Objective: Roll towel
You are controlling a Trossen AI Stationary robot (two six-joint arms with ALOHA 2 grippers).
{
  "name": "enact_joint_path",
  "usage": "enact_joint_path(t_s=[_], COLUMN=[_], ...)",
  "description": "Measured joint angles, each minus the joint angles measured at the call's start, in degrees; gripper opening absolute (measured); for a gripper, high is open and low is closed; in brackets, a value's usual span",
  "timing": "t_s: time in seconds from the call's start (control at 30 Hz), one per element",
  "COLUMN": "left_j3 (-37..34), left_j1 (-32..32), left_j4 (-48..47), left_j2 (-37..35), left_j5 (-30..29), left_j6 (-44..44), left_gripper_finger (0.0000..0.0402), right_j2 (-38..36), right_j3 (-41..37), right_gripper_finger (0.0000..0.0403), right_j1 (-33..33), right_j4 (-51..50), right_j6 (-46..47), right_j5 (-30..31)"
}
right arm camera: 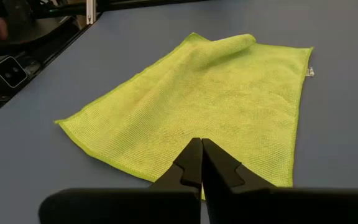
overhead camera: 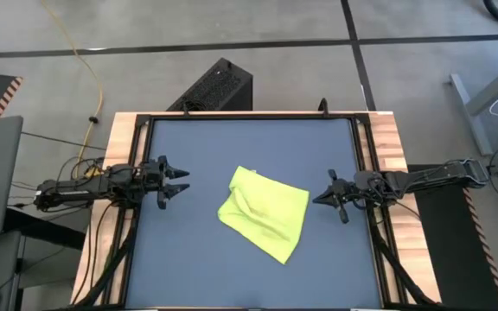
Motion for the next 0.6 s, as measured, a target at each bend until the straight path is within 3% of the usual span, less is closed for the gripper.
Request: enact_joint_path(t_s=[0.37, 0.43, 0.5, 0.6], left_j3=[0.0, 0.0, 0.0, 0.0], left_j1=[0.0, 0.0, 0.0, 0.0], left_j4=[0.0, 0.3, 0.6, 0.8], left_j2=[0.0, 0.0, 0.0, 0.0], left_j5=[-0.1, -2.8, -4.4, -4.3], left_j6=[0.0, 0.3, -5.8, -25.2], left_gripper_finger=[0.0219, 0.0219, 0.0219, 0.0219], right_j2=[0.0, 0.0, 0.0, 0.0], right_j3=[0.0, 0.0, 0.0, 0.0], right_gripper_finger=[0.0025, 0.0025, 0.0025, 0.0025], right_j1=[0.0, 0.0, 0.0, 0.0], right_j4=[0.0, 0.0, 0.0, 0.0], right_j6=[0.0, 0.0, 0.0, 0.0], right_j5=[0.0, 0.0, 0.0, 0.0])
